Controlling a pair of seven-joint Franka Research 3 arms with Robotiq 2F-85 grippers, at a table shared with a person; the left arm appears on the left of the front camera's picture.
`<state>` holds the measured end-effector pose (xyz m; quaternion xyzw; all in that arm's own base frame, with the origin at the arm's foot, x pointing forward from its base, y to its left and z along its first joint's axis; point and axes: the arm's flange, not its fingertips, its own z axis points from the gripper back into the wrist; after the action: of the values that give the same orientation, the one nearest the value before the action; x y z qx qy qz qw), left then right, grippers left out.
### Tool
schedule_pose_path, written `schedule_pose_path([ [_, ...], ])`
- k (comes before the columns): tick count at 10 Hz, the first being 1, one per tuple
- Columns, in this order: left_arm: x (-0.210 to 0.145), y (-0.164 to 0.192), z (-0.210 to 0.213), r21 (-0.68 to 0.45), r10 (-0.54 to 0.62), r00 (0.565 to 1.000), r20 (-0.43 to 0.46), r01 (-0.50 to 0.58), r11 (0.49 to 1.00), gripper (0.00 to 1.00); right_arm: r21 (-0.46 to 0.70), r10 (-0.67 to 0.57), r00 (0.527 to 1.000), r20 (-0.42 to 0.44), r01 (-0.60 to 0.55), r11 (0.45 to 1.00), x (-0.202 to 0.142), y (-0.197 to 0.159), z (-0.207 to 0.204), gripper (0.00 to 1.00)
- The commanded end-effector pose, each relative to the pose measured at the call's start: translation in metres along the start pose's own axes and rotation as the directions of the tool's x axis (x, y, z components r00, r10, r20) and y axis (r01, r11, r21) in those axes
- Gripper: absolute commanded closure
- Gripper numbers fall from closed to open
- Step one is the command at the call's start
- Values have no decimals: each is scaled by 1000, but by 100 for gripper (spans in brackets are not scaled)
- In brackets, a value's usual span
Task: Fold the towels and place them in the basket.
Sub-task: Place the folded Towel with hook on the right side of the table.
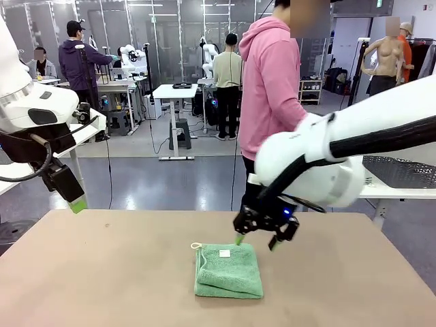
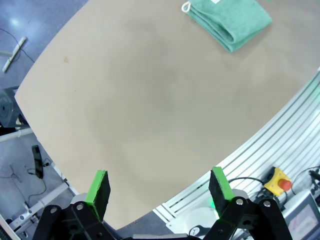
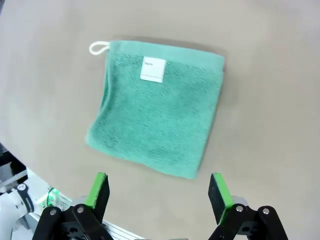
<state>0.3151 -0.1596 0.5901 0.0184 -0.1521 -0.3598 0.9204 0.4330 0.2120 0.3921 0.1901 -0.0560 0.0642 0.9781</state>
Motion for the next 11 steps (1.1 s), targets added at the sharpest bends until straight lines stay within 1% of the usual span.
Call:
schedule_pose_path([
  [1, 4, -1, 2, 14, 14, 1000, -1, -14, 1000, 0, 148, -32, 999, 21, 29, 989, -11, -42, -15, 0],
  [4, 4, -1, 2, 14, 14, 1000, -1, -14, 1000, 0, 269, -110, 993, 30, 98, 958, -10, -75, -40, 0],
  [5, 4, -1, 2, 14, 14, 1000, -1, -14, 1000, 0, 291, -127, 991, 41, 110, 950, -6, -82, -49, 0],
  [6, 4, -1, 2, 14, 14, 1000, -1, -14, 1000, 0, 321, -143, 989, 39, 123, 939, 0, -87, -58, 0],
  [8, 4, -1, 2, 14, 14, 1000, -1, -14, 1000, 0, 315, -182, 983, 14, 168, 934, 6, -89, -71, 0],
  [10, 4, -1, 2, 14, 14, 1000, -1, -14, 1000, 0, 358, -195, 981, -8, 185, 915, 11, -91, -82, 0],
  [11, 4, -1, 2, 14, 14, 1000, -1, -14, 1000, 0, 354, -197, 980, -19, 191, 915, 14, -89, -88, 0],
])
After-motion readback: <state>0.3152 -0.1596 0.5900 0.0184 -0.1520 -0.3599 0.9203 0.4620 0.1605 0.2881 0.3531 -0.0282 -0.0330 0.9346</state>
